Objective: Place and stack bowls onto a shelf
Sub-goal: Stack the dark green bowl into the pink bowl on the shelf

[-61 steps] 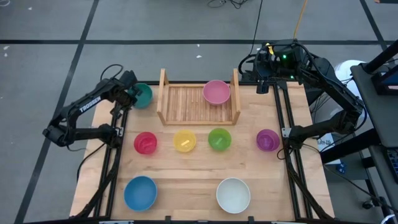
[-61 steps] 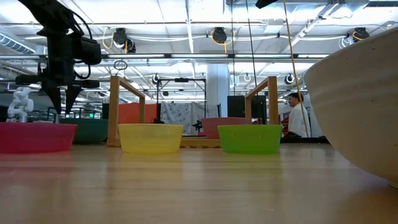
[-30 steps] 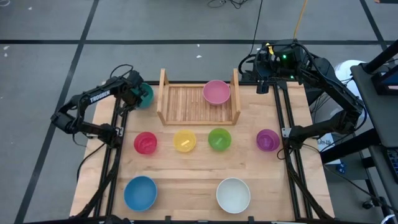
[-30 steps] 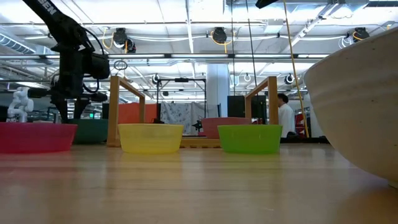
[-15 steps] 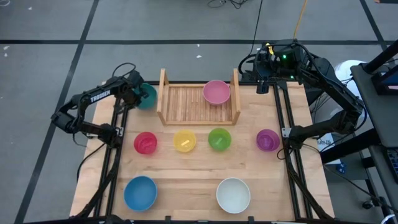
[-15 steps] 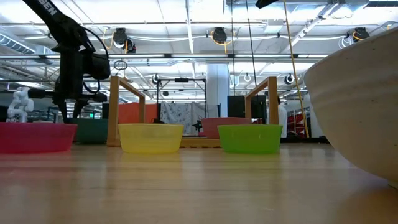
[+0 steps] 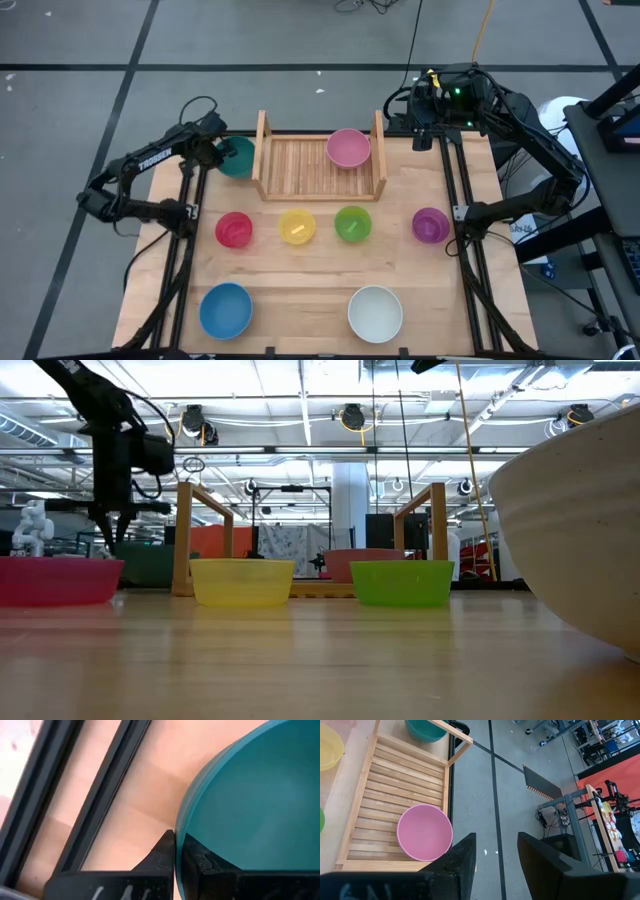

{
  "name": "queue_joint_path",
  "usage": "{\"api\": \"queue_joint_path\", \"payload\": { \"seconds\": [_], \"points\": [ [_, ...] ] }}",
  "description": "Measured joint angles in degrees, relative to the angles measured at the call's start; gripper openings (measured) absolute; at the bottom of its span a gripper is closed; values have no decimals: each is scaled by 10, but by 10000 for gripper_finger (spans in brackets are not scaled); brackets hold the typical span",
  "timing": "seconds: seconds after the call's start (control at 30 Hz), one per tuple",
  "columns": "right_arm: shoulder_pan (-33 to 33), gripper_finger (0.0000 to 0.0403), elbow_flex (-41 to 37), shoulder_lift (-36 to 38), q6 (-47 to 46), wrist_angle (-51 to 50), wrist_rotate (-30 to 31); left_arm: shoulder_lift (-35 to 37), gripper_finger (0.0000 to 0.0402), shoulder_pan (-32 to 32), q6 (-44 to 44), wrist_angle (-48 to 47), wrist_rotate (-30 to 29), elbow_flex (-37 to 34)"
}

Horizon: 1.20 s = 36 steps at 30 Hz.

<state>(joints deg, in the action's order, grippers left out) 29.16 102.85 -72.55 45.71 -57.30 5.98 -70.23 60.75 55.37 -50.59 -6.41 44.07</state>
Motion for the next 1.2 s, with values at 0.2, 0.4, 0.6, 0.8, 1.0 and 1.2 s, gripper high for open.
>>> {"api": "queue_joint_path", "payload": {
  "seconds": [0.2,0.4,0.6,0.8,1.0,1.2],
  "points": [
    [0,139,0,0,1,0,0,96,7,0,-28,-12,-21,0],
    [0,139,0,0,1,0,11,203,7,0,-57,-18,-26,0],
    [0,139,0,0,0,0,98,274,7,-1,-130,-37,-25,32],
    [0,139,0,0,-61,4,121,281,7,-3,-223,-55,-24,136],
    [0,139,0,11,-112,5,122,260,7,-18,-292,-54,-23,245],
    [5,139,0,41,-195,26,122,213,7,-41,-340,-55,-22,325]
  ]
}}
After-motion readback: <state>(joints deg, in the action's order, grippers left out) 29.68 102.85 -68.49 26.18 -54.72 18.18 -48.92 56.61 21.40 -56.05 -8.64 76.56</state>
